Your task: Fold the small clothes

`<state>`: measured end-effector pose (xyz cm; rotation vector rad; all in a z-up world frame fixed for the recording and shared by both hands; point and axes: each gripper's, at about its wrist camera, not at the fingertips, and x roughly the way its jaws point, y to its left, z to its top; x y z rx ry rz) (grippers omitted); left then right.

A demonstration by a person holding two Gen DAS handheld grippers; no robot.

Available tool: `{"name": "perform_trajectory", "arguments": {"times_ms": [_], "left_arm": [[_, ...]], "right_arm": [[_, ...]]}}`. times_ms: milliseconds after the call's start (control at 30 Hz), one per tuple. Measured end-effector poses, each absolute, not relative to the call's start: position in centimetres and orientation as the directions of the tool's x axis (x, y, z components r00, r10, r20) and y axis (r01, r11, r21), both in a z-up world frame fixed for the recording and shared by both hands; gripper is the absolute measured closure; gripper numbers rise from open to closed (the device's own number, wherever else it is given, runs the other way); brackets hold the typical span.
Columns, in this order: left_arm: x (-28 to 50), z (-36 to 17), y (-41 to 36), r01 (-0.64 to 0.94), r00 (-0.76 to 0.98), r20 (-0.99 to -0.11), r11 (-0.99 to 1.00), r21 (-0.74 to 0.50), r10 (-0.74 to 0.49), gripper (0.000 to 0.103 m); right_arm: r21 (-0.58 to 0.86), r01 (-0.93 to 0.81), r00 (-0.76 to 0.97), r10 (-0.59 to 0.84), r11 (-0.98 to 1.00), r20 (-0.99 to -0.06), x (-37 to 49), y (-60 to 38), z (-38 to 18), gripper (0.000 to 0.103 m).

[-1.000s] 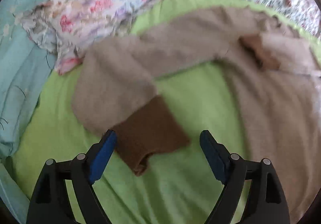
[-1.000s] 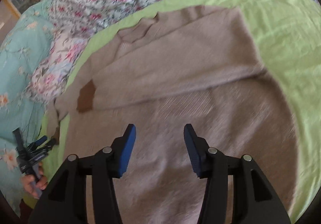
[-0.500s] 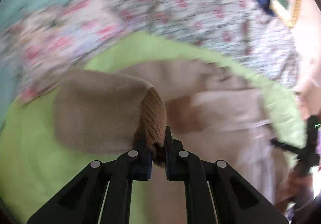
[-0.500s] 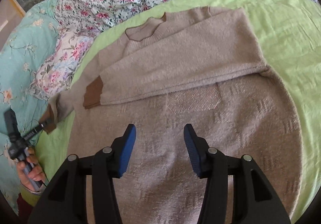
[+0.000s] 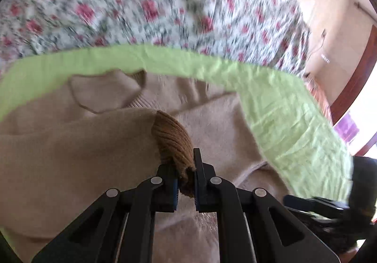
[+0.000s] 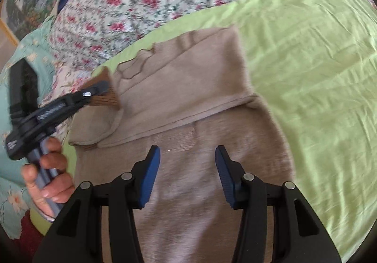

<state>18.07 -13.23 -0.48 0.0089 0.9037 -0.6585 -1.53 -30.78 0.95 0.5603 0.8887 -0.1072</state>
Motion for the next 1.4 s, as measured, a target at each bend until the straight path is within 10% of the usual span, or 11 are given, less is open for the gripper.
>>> {"name": "perform_trajectory", "arguments": {"times_ms": [167, 333, 867, 900, 933, 1167, 1400], "left_arm": [[18.9, -3.7, -13.6, 0.513, 0.372, -0.778, 0.81, -0.284, -0.507, 0.081], [15.3, -2.3, -9.8, 0.498, 0.448, -0.752, 0.833, -0.24, -0.484, 0.033], [15.2, -5.2, 13.8, -0.013, 0.602, -0.797, 0.997, -0.072, -0.05, 0.034], [15.7, -5.6, 13.8, -0.017, 0.594, -0.804, 0.997, -0.069, -0.045, 0.034], [16.4, -6.0, 13.4, -0.022, 0.582, -0.812, 0.998, -0.062, -0.037, 0.034], [18.2, -5.6, 12.8, -0.065, 0.606, -0.795, 0.997, -0.031, 0.015, 0.042], [17.3, -5.9, 13.4, -0.079, 0.607, -0.795, 0.995, -0.066, -0.005, 0.045]], "right_arm": [[0.438, 0.328, 0.635, 0.148, 0.837, -0.758, -0.9, -31.2, 0.4, 0.053], [0.455, 0.303, 0.648, 0.169, 0.837, -0.742, 0.8, -30.2, 0.6, 0.052], [0.449, 0.288, 0.606, 0.202, 0.846, -0.769, 12.9, -28.3, -3.1, 0.047], [0.444, 0.271, 0.599, 0.211, 0.854, -0.772, 13.5, -27.8, -3.2, 0.055], [0.446, 0.249, 0.594, 0.228, 0.859, -0.771, 13.9, -27.4, -2.9, 0.094], [0.449, 0.188, 0.779, 0.145, 0.874, -0.609, 9.7, -29.4, 6.8, 0.098], [0.364, 0.28, 0.663, 0.095, 0.889, -0.743, 10.3, -30.9, 0.6, 0.098]]}}
